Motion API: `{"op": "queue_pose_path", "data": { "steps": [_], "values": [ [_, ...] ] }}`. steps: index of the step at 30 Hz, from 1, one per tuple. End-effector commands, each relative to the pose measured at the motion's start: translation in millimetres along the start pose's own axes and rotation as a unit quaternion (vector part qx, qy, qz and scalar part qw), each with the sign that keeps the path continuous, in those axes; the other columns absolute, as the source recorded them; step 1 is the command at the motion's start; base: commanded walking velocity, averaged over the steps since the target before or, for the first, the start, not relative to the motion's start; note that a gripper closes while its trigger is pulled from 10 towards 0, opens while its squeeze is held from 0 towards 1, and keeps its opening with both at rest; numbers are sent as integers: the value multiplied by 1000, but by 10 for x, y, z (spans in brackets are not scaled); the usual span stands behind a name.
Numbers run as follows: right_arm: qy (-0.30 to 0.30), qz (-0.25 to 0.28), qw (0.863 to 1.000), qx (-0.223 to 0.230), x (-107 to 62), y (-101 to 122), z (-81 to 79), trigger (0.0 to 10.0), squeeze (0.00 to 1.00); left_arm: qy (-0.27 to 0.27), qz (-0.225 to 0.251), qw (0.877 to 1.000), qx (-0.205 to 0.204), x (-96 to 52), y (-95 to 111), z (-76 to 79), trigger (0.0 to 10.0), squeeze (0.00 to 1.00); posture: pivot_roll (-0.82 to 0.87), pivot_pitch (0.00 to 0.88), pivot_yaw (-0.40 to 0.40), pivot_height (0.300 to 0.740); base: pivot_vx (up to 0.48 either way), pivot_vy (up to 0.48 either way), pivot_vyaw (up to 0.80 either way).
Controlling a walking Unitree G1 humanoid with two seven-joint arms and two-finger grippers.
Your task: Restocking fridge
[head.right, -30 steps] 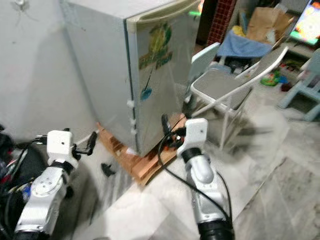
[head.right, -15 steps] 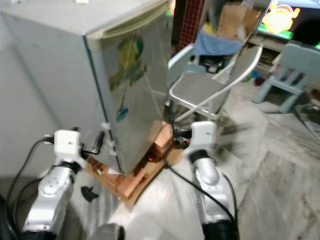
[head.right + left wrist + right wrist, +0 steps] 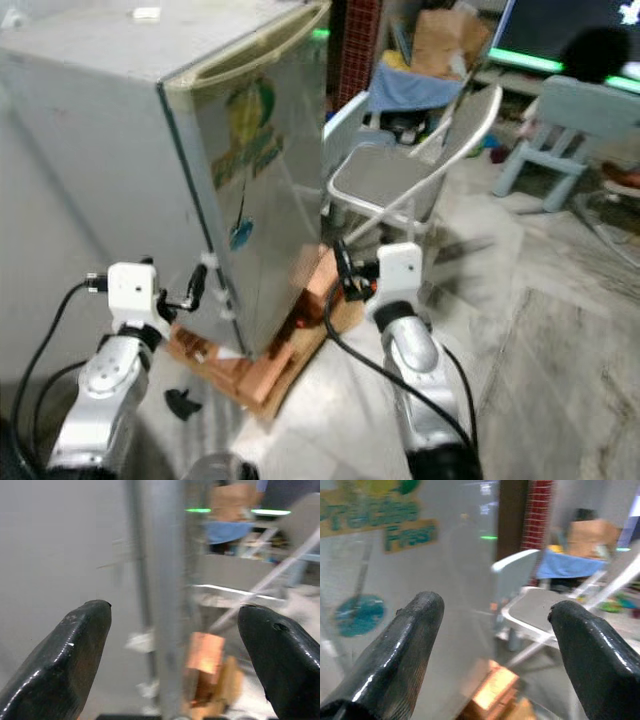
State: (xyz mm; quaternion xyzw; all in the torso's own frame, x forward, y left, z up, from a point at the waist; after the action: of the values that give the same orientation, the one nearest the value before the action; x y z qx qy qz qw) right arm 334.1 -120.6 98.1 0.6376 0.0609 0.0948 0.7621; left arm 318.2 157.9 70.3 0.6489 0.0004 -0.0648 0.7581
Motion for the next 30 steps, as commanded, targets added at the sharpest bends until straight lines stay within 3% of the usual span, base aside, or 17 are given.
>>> {"op": "queue_pose_path", "data": {
  "steps": [1,9,22,30],
  "values": [
    [-11,4,1000,-2,-14,32,53,10000,0,-19,10,1000,0,15,62,94,10000,0,87,0,-18,740,0,0,-638],
    [-11,3,1000,-3,-23,30,46,10000,0,-24,17,1000,3,20,83,131,10000,0,83,0,-15,740,0,0,-141],
    [-11,-3,1000,-4,-82,17,43,10000,0,16,31,999,3,108,132,-3,10000,0,73,0,-25,740,0,0,0],
    [-8,-11,1000,-5,-195,16,49,10000,0,83,45,996,-7,303,230,-279,10000,0,38,20,-17,740,0,0,-133]
  ]
}}
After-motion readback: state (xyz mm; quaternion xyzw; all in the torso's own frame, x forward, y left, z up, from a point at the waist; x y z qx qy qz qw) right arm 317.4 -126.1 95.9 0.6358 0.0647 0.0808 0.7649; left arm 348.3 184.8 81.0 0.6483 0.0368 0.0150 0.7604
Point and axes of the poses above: a point about 5 cm out from each wrist's last joint towards the gripper, its own x axis pointing out of the wrist towards the gripper, its own y axis along the axis of the wrist's last joint, z = x × y, the point moved 6 cm from there along x, pointing out of the wrist towards the gripper, and after that the axes turned 12 degrees about -x, right-handed, at the moved point
